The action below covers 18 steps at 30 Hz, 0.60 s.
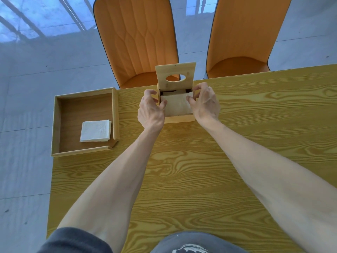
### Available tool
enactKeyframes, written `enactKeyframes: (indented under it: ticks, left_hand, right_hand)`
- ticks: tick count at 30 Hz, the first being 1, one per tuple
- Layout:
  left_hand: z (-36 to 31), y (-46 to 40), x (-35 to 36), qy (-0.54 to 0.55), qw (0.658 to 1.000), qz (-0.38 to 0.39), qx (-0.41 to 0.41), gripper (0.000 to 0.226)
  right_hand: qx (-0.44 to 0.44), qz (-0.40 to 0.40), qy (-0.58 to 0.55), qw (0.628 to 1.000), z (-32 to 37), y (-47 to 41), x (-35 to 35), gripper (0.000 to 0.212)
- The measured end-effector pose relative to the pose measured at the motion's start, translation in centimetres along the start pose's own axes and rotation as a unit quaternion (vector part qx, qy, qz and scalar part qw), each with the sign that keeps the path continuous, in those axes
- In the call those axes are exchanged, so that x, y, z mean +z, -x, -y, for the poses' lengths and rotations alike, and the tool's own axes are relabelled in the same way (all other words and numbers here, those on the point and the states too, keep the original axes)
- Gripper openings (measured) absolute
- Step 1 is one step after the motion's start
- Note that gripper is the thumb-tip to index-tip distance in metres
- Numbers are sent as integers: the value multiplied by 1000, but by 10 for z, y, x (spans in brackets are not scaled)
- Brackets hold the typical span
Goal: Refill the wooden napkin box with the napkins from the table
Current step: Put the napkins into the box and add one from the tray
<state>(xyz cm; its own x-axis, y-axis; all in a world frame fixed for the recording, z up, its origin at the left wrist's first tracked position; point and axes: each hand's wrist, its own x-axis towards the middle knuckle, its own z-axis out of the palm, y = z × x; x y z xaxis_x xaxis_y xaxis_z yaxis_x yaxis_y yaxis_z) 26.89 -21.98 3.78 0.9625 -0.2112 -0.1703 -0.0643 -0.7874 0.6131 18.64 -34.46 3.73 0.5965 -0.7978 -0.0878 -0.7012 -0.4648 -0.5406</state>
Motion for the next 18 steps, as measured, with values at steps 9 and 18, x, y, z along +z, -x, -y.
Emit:
enactKeyframes:
  ticks: [9, 18]
  left_hand:
    - [3, 4, -14, 3, 997, 73, -16, 41]
    - [23, 25, -64, -35, 955, 289, -58, 52]
  right_hand:
    - [13, 12, -14, 1000, -2, 7, -5, 30]
    - [-117, 41, 65, 990, 16, 40, -31, 21]
